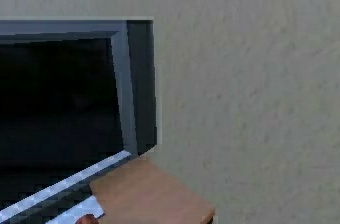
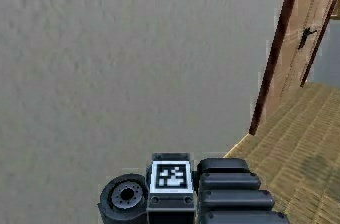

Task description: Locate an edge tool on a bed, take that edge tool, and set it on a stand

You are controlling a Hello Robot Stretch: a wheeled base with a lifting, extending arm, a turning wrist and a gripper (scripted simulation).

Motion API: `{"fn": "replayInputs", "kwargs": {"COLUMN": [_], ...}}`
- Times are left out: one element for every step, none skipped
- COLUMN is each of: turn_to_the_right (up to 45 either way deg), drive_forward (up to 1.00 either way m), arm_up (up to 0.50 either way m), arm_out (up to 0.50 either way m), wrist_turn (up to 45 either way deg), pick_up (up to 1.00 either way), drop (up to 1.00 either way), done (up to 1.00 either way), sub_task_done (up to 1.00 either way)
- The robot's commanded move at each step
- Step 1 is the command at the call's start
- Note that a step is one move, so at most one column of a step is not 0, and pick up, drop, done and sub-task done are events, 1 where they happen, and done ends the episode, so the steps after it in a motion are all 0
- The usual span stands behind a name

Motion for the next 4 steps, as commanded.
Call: {"fn": "replayInputs", "kwargs": {"turn_to_the_right": [-45.0, -45.0, -39.0, 0.0], "drive_forward": [0.0, 0.0, 0.0, 0.65], "arm_up": [0.0, 0.0, 0.0, 0.0], "arm_out": [0.0, 0.0, 0.0, 0.0], "wrist_turn": [0.0, 0.0, 0.0, 0.0], "pick_up": [0.0, 0.0, 0.0, 0.0], "drop": [0.0, 0.0, 0.0, 0.0], "done": [0.0, 0.0, 0.0, 0.0], "sub_task_done": [0.0, 0.0, 0.0, 0.0]}}
